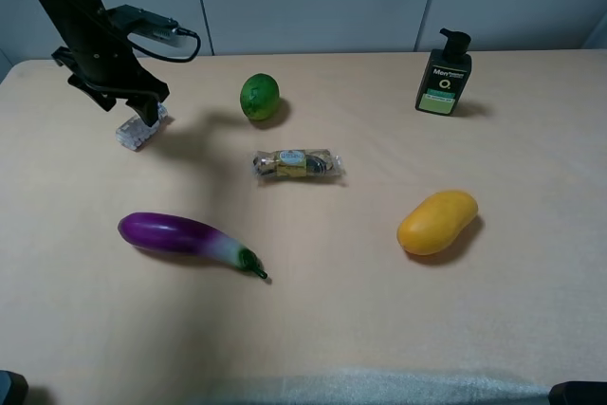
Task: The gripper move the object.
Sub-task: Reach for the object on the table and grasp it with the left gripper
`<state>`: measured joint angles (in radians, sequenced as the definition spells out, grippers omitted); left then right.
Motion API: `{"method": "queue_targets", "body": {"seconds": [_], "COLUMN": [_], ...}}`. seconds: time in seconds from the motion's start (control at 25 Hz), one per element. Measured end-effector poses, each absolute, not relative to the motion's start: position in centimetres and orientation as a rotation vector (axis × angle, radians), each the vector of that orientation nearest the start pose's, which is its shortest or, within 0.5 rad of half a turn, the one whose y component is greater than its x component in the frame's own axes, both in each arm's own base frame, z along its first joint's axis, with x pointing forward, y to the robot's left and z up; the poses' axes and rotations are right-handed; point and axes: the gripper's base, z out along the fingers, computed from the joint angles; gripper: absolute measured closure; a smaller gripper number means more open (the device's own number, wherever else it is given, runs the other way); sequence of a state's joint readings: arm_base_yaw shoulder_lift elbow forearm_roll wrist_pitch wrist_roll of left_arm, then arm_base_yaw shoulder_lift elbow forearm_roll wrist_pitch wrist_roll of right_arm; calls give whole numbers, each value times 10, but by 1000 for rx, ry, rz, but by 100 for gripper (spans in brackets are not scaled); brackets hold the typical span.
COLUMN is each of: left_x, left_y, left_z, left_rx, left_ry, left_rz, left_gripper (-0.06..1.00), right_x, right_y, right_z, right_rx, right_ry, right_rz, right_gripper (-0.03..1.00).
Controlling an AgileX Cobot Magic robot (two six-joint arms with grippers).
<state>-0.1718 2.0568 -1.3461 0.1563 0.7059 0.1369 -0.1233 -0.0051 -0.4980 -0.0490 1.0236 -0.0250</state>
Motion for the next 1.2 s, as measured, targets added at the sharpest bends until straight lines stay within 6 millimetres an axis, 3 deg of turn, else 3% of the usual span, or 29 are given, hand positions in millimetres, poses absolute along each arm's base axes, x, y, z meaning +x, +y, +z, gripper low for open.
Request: {"method": "queue_targets", "body": {"seconds": [0.56,1.2], "left_x": [406,410], "left_y": [-62,-59], "left_z": [112,110], "left_rx": [646,615], "left_ry": [2846,2822], "left_rz": [158,143], "left_gripper": [18,18], "right_x": [-4,-4], "right_y": [-3,-3], "right_z": [280,280], "right_rx": [100,100], "right_ry": [2004,2004], "right_rz": [-153,-153], "right_gripper": [27,27]}}
